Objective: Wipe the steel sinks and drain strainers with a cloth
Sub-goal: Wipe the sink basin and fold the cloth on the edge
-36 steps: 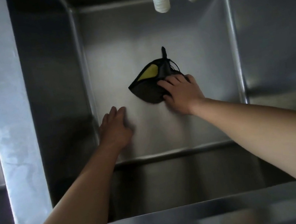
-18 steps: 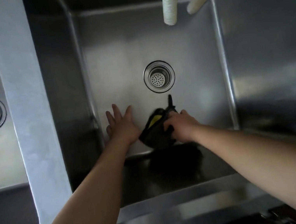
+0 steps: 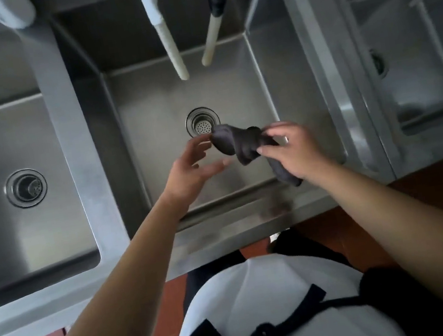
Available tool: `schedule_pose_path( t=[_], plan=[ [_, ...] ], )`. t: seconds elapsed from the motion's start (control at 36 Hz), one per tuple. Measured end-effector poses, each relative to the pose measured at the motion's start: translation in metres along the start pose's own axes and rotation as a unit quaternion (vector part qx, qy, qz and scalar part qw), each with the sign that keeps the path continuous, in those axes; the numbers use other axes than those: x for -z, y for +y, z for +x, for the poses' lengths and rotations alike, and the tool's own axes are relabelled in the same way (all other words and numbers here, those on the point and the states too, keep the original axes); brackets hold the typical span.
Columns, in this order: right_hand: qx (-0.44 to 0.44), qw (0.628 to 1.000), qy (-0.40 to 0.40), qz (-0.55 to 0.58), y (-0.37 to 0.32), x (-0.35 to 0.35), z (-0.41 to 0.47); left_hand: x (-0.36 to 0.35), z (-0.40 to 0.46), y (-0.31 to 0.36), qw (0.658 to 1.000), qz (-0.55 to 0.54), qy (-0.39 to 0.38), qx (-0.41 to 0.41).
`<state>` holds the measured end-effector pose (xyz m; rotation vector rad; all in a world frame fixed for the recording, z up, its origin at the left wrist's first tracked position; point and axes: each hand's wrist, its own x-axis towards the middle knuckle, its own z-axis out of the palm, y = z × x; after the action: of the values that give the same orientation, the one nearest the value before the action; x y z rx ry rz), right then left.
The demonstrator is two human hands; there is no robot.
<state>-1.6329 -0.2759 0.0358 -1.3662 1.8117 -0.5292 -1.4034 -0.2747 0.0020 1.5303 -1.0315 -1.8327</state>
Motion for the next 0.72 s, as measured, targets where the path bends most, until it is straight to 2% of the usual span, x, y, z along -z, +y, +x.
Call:
schedule_pose_path(
  t=[0.08, 0.19, 0.28, 0.33, 0.39, 0.5, 0.56, 0.64, 0.72],
  plan=[
    [-0.021, 0.996, 0.007, 0.090, -0.006, 0.032, -0.019, -0.030, -0.014, 0.021, 0.999, 0.032, -0.038, -0.021],
    [-0.048, 0.974, 0.023, 0.221, -0.003, 0.074, -0.043, -0.082, -0.022, 0.045, 0.997, -0.077, -0.016, -0.018],
    [-0.064, 0.943, 0.028, 0.325, 0.008, 0.105, -0.063, -0.125, -0.030, 0.061, 0.997, -0.077, -0.021, -0.006],
    [-0.058, 0.932, 0.041, 0.355, 0.019, 0.127, -0.076, -0.154, -0.036, 0.065, 0.998, -0.046, -0.017, -0.046],
    [-0.058, 0.919, 0.052, 0.387, 0.035, 0.148, -0.090, -0.185, -0.045, 0.066, 0.994, 0.026, 0.024, -0.106],
    [-0.064, 0.907, 0.059, 0.412, 0.074, 0.185, -0.119, -0.244, -0.061, 0.068, 0.961, 0.161, 0.094, -0.205],
    [-0.065, 0.893, 0.059, 0.441, 0.094, 0.200, -0.133, -0.275, -0.065, 0.069, 0.951, 0.204, 0.077, -0.221],
    [-0.063, 0.867, 0.056, 0.491, 0.123, 0.224, -0.152, -0.316, -0.070, 0.075, 0.953, 0.207, 0.026, -0.220],
    [-0.055, 0.859, 0.064, 0.504, 0.150, 0.248, -0.168, -0.348, -0.077, 0.084, 0.943, 0.240, -0.032, -0.229]
  ],
)
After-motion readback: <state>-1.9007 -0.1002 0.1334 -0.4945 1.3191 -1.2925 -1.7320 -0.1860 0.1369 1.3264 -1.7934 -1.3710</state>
